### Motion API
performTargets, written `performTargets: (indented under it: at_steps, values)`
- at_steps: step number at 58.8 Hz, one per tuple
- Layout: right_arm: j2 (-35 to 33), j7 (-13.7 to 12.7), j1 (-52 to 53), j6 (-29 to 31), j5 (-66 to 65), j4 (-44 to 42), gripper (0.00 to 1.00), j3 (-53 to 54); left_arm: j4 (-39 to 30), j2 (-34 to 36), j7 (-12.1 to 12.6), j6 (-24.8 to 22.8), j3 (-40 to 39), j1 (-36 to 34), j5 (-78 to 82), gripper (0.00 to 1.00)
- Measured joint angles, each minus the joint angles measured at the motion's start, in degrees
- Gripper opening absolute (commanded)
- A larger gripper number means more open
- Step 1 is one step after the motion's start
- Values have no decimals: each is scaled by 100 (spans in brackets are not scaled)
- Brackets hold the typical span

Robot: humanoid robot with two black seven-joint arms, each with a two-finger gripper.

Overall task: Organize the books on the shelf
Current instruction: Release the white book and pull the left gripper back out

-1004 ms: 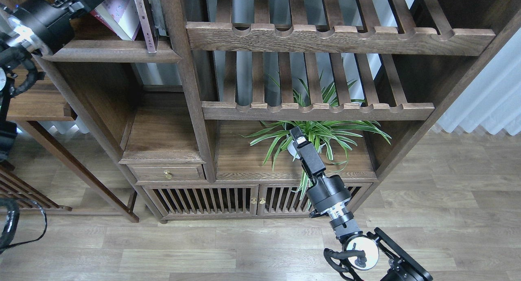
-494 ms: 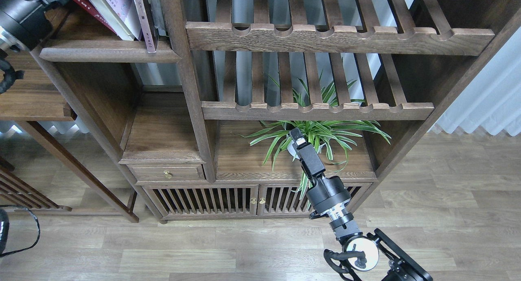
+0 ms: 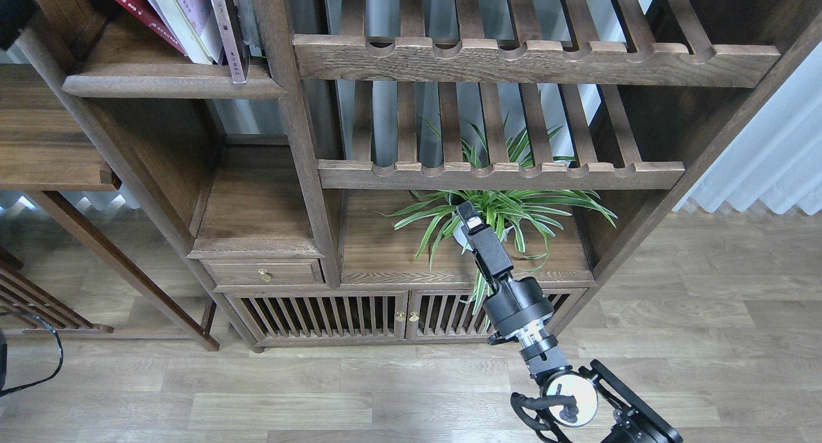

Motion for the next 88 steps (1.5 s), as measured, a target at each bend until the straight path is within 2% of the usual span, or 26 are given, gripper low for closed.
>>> performTargets:
  at_steps: [26,43,56,68,88]
  values:
    - [0,8,56,-185,9,192,99,60,-348,102,3,0,-115,104,-653,65]
    - [0,9,70,-236,16,318,99,66,-774,122,7,0,33,826,-1048,65]
    - [0,9,44,-254,18,454,99,71,-850,109,-2,0,133,1509,-1081,66]
    - [0,18,21,-255,18,553,99,77,-855,30,-39,0,542,2093,-1205,66]
    - [0,10,21,-254,9,569,99,80,-779,-353,-11,0,1775,2796,-1157,68]
